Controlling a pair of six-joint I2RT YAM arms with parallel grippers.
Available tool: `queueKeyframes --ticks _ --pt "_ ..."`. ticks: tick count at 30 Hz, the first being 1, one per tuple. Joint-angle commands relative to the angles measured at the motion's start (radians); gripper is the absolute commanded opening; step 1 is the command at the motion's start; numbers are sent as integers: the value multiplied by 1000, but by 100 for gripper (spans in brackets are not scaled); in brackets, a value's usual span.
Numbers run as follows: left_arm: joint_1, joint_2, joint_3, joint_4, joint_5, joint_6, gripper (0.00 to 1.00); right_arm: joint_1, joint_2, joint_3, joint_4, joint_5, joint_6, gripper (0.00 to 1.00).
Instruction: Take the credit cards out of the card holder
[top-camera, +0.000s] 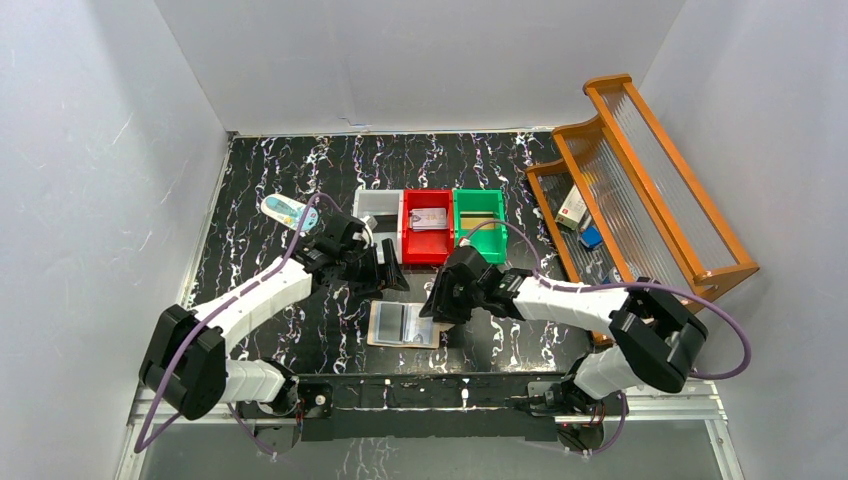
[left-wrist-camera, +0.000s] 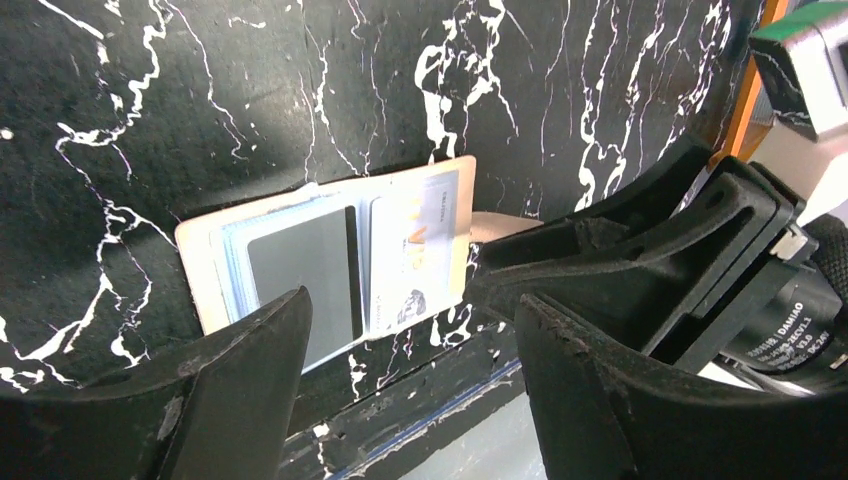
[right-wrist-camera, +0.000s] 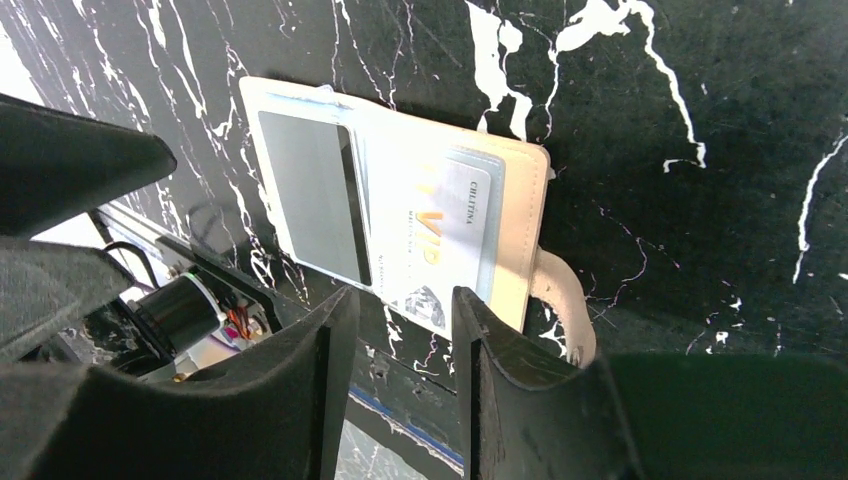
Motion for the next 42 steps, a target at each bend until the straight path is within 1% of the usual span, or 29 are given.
queueKeyframes --ticks 1,4,6,8,10,12,13,14,17,21,29,34,38,42 --pt "5 -20 28 -22 -11 -5 72 2 -33 0 12 1 9 47" --pt "5 -7 -16 50 67 -38 70 2 -10 -18 45 -24 30 45" --pt "4 2 -47 104 130 -58 68 1 41 -11 57 -52 33 41" --pt "4 29 -71 134 192 -47 67 1 112 3 31 -75 46 38" --pt "4 71 -84 136 231 -34 65 -13 107 -4 -6 -51 58 36" --pt "4 72 -92 143 257 -28 64 -31 95 -35 33 -65 60 36" --pt "5 107 -98 152 284 -22 63 -40 102 -43 35 -79 59 35" --pt "5 121 -116 157 282 -26 61 -58 102 -66 60 -95 67 34" --pt "3 164 -118 194 325 -23 59 -80 121 -91 116 -134 77 33" --pt "3 199 -121 198 288 -31 57 -85 146 -87 126 -156 66 33" --pt "2 247 -129 222 315 -14 53 -94 201 -64 144 -192 49 32" --pt "4 257 -141 227 318 -12 52 -96 237 -45 147 -210 42 32" --pt "4 253 -149 236 305 -31 47 -100 246 -41 138 -213 41 32" --pt "4 237 -142 230 293 -33 39 -104 249 -42 134 -214 42 32"
